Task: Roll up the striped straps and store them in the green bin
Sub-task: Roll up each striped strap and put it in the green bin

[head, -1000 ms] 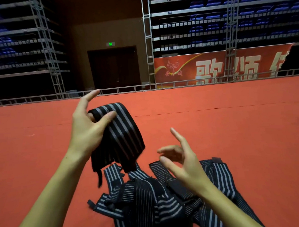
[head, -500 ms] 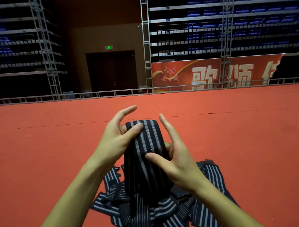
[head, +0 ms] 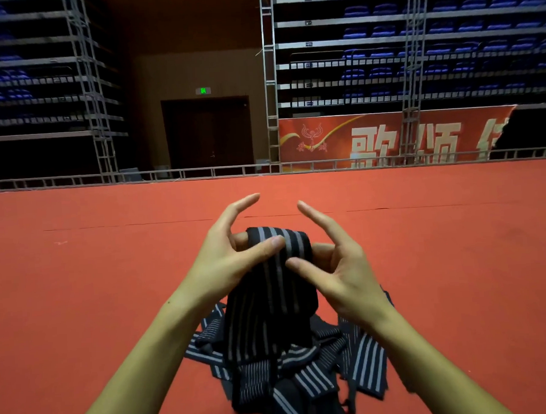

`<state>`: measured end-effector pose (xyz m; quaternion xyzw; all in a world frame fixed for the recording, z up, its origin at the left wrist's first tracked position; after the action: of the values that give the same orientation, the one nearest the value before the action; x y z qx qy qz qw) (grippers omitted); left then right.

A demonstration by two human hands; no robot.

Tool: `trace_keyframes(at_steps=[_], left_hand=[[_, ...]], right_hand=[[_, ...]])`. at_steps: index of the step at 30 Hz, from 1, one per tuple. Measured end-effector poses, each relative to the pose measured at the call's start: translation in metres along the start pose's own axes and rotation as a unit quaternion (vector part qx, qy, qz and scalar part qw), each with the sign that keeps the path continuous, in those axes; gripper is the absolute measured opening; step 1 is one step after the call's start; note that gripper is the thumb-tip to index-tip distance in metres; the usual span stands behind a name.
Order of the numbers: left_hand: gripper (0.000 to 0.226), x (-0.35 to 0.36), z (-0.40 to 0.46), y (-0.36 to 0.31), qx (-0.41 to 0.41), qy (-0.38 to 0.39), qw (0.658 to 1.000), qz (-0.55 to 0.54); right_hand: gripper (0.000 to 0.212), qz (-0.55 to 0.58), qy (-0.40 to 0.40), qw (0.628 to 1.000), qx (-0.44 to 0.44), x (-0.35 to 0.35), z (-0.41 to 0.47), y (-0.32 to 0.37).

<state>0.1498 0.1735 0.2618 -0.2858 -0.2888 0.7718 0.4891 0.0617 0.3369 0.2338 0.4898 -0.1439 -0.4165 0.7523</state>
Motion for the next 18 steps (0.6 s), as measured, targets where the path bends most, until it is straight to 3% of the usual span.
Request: trace_keyframes(at_steps=[3,9,14,18], left_hand=[[0.076,0.009,-0.012,-0.013,0.028,-0.017,0.999,0.008],[0.068,0.003,-0.019,-0.027,0.035,-0.089,0.995,-0.012],[0.056,0.013,-0.028,-0.033,0.028,-0.083,0.996,-0.027],[0.064,0.018,-0.044,-0.051,0.041,-0.056,0.998,-0.010]], right_hand=[[0.077,0.023,-0.029,0.999,-0.008,-0.001,-0.008,0.013],[0.082,0.007,0.020,0.999,0.029,0.009,-0.030,0.013],[0.083,0.020,0.002,1.000,0.008,0.007,-0.037,0.027],[0.081,0.054,-0.011,0.998,0.007,0.004,-0.049,0.036]])
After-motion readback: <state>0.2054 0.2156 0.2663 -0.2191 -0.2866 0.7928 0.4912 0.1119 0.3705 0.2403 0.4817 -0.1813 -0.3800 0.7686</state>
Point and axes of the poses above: each hand's wrist, its own z-axis towards the middle knuckle, its own x-axis out of the palm, y = z × x, the point moved 5 cm from there along z, towards the middle knuckle, and after that the axes turned 13 degrees about x, right-handed, at the moved point
